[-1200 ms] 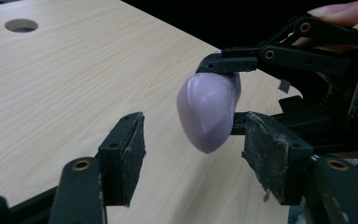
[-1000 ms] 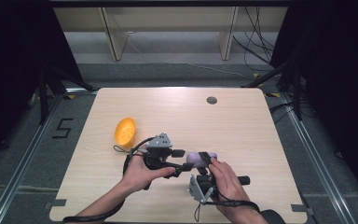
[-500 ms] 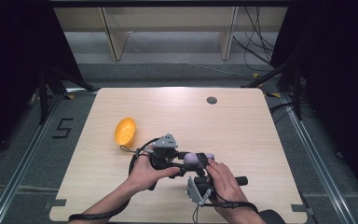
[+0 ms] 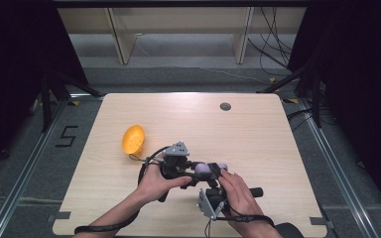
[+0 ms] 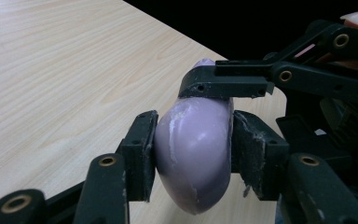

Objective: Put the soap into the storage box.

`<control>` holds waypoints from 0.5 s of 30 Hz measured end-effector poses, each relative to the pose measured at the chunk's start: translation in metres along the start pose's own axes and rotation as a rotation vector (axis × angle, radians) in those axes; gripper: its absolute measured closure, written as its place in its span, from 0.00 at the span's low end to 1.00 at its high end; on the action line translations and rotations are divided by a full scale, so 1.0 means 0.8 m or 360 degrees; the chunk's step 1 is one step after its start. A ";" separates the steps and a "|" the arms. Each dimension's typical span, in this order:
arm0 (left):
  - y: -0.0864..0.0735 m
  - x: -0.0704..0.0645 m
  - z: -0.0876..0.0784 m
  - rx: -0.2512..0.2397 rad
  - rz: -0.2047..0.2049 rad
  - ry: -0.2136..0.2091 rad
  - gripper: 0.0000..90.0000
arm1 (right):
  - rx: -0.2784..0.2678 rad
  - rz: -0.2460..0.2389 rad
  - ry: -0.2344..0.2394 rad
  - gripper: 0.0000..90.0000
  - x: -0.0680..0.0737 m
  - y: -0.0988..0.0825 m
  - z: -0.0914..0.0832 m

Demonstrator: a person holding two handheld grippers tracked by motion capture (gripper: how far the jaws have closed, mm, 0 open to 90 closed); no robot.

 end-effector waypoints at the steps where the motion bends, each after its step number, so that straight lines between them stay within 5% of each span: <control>1: 0.000 0.000 0.000 0.0000 0.0000 0.0000 0.57 | -0.0002 -0.0001 -0.0002 0.56 0.000 0.000 0.000; 8: 0.001 0.000 -0.003 -0.0023 -0.0078 -0.0052 0.61 | -0.0004 0.0026 -0.0003 0.56 0.002 0.000 0.000; 12: 0.001 0.000 -0.006 -0.0018 -0.0093 -0.0058 0.64 | -0.0001 -0.0105 0.0012 0.56 -0.003 -0.001 0.000; 15: 0.002 -0.001 -0.007 -0.0039 -0.0113 -0.0079 0.65 | 0.0014 -0.0048 0.0007 0.56 0.000 -0.002 0.000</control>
Point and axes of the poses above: each handheld gripper's, and its own axes: z roughly forward along the jaws, y roughly out of its top, x roughly to its left, the point moved 7 cm from there along z, roughly forward along the jaws, and after that the axes turned 7 degrees about -x, right-handed, at the moved point
